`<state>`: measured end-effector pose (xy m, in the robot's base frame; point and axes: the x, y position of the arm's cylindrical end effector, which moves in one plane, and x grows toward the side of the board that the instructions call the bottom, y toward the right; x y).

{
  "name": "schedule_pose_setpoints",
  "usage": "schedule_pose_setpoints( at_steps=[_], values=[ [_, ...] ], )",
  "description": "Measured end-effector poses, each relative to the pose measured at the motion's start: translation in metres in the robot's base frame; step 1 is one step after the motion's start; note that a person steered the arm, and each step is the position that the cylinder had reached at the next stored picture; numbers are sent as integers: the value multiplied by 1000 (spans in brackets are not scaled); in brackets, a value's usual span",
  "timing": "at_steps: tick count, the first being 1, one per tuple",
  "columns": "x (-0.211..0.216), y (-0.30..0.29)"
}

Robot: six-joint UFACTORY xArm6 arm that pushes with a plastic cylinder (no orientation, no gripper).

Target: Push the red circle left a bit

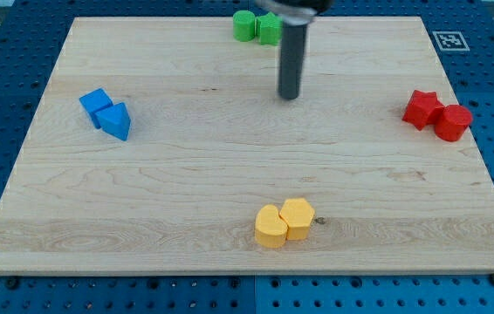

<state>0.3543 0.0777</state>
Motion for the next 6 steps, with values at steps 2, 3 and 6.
schedule_pose_setpoints(
  at_steps=[2,3,6],
  values=[
    [-43,134],
    [-29,212],
    [82,221]
  ],
)
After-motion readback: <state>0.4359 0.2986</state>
